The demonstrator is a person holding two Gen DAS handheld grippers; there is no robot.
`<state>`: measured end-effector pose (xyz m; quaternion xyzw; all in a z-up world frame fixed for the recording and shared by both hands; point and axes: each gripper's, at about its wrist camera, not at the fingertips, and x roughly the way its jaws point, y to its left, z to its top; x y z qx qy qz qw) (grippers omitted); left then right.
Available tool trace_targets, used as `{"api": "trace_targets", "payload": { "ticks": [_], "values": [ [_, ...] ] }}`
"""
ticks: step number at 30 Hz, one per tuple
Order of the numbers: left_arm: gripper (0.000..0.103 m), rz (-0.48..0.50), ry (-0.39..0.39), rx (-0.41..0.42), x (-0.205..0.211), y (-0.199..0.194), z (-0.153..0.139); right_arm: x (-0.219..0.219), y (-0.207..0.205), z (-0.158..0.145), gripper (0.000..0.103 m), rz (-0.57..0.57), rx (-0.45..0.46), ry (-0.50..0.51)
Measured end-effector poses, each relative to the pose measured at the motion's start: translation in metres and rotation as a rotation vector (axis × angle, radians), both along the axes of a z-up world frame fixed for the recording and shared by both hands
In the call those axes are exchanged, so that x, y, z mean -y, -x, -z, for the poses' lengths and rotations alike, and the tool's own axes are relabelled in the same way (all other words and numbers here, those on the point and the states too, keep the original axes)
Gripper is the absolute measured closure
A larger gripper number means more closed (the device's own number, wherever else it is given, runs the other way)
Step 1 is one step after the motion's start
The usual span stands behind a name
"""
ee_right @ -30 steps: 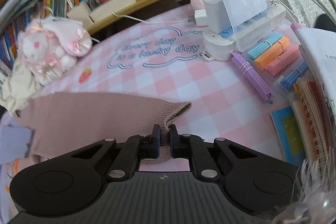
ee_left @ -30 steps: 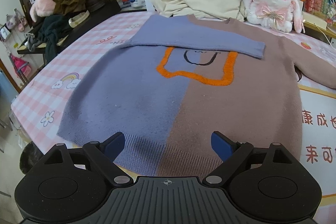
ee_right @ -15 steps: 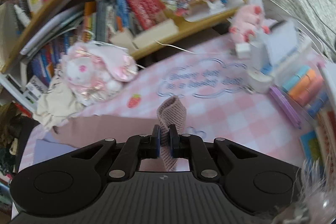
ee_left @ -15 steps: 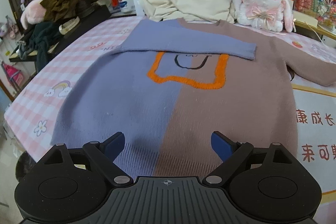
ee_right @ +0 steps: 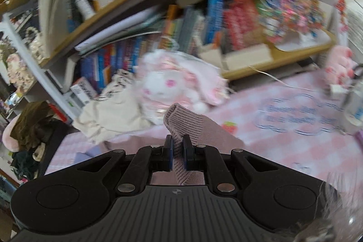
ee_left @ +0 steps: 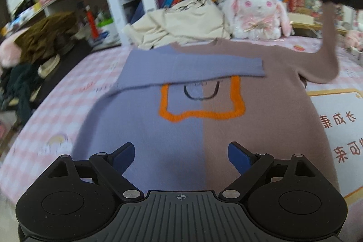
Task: Fold clothes
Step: 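Lift and carry the pink sleeve across the chest over the lavender sleeve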
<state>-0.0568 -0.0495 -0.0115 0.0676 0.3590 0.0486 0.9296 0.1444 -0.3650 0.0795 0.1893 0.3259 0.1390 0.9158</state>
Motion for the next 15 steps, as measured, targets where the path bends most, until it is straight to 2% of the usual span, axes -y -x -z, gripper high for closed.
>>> {"api": "trace_targets", "payload": {
  "ticks": [8,15],
  "values": [
    [0.012,0.191,0.014,0.017,-0.04,-0.009,-0.001,-0.098,-0.009,-0.027,0.094,-0.053,0.053,0.028],
    [0.011,0.28,0.02,0.035,-0.067,-0.017,0.0,-0.161,-0.012,-0.041,0.094,-0.062,0.082,0.041]
  ]
}}
